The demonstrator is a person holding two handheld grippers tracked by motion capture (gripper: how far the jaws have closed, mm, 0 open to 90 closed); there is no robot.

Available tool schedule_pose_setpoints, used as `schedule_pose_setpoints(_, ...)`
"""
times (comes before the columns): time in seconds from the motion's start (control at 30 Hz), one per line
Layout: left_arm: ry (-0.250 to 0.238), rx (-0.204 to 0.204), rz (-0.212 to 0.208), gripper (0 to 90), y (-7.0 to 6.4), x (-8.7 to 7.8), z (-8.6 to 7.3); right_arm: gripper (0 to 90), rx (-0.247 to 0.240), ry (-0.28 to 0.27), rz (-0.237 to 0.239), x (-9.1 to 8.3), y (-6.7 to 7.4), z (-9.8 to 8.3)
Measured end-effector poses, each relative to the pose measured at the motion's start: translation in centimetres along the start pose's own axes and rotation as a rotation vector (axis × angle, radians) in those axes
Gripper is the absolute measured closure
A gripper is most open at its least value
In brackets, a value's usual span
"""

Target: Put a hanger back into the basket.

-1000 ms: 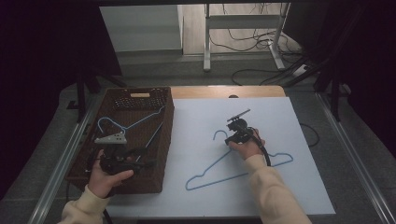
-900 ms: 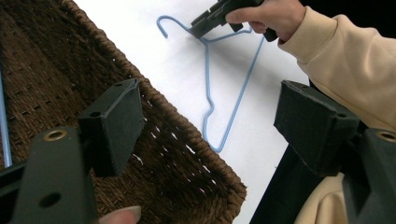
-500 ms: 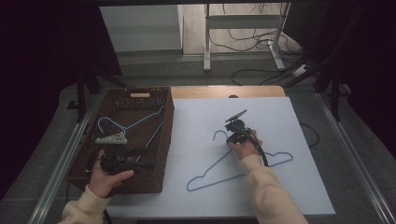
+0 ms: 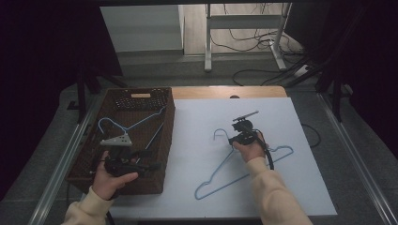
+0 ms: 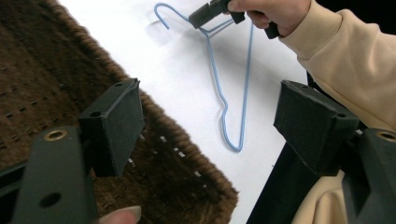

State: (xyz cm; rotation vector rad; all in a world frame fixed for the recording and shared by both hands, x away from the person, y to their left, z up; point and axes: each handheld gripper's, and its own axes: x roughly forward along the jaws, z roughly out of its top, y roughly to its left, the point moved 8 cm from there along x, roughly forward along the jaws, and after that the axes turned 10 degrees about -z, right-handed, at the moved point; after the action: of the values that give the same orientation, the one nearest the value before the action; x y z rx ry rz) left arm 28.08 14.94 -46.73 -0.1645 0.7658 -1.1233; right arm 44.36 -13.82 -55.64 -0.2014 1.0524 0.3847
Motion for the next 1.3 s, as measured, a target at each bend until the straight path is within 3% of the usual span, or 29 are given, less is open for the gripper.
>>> schedule_pose_setpoints(0.23, 0.023, 0.021, -0.025, 24.3, -1.1, 1.7, 0.7, 86.2, -0.005, -0.064, 0.031, -1.9, 0.0, -0.4)
schedule_pose_setpoints(0.37, 0.073, 0.054, -0.047, 24.6, -2.2, 4.1, 1.2, 86.2, -0.002, -0.098, 0.052, -2.8, -0.1, -0.8)
schedule_pose_setpoints(0.77, 0.169, 0.067, -0.101, 25.2, -3.4, 9.0, 1.9, 86.2, -0.010, -0.152, 0.073, -4.3, -0.3, -1.4)
schedule_pose_setpoints(0.8, 0.187, 0.060, -0.106, 25.2, -3.5, 10.0, 2.0, 86.2, -0.011, -0.156, 0.072, -4.4, -0.3, -1.4)
schedule_pose_setpoints(0.9, 0.205, 0.054, -0.111, 25.5, -3.5, 10.9, 2.0, 86.2, -0.010, -0.166, 0.074, -4.6, -0.3, -1.4)
schedule_pose_setpoints(1.0, 0.217, 0.022, -0.116, 26.3, -3.3, 12.4, 2.0, 86.2, -0.011, -0.178, 0.071, -4.9, -0.3, -1.5)
schedule_pose_setpoints(1.03, 0.234, 0.008, -0.099, 26.6, -3.0, 13.4, 1.8, 86.2, -0.010, -0.181, 0.072, -5.0, -0.3, -1.5)
schedule_pose_setpoints(1.3, 0.269, -0.015, -0.071, 28.4, -2.3, 16.1, 1.4, 86.2, -0.015, -0.200, 0.075, -5.5, -0.1, -1.7)
